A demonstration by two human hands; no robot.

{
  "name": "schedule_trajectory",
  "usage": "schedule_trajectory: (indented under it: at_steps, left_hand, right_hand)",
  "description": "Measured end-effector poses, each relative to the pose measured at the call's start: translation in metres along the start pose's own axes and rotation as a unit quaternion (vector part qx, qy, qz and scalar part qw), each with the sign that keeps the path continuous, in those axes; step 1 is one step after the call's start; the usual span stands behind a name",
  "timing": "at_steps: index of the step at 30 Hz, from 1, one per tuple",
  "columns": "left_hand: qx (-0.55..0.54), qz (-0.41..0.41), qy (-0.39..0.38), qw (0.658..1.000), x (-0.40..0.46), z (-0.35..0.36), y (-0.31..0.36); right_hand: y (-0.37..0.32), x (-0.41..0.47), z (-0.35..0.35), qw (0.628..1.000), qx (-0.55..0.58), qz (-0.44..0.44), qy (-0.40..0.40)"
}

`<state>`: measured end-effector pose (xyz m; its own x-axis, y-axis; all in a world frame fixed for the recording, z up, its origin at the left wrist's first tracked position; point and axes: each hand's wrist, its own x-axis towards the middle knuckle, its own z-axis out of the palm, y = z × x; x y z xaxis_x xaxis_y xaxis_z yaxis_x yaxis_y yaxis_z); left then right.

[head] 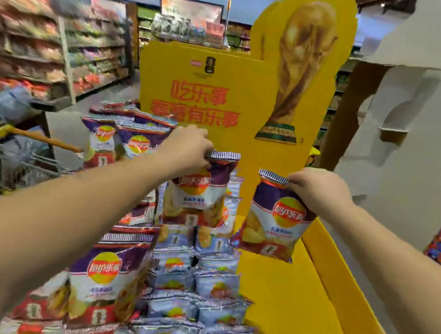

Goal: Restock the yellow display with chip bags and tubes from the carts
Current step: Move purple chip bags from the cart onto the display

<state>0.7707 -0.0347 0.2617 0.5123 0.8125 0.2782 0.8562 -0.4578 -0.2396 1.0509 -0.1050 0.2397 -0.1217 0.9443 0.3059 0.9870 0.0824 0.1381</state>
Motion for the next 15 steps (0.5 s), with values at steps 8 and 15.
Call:
schedule_trajectory:
  at_steps: [8,15]
  left_hand:
    - [0.093,-0.056,-0.002,0.994,0.146,0.02,-0.059]
    - [0.107,-0.155,-0.037,0.981,0.259,0.067,-0.089]
  right_hand:
    - [0.035,0.176,0.026,0.998,-0.008,-0.031,0.047]
    - [0.051,0.313,0.072,0.994,0.069,-0.035,0.083]
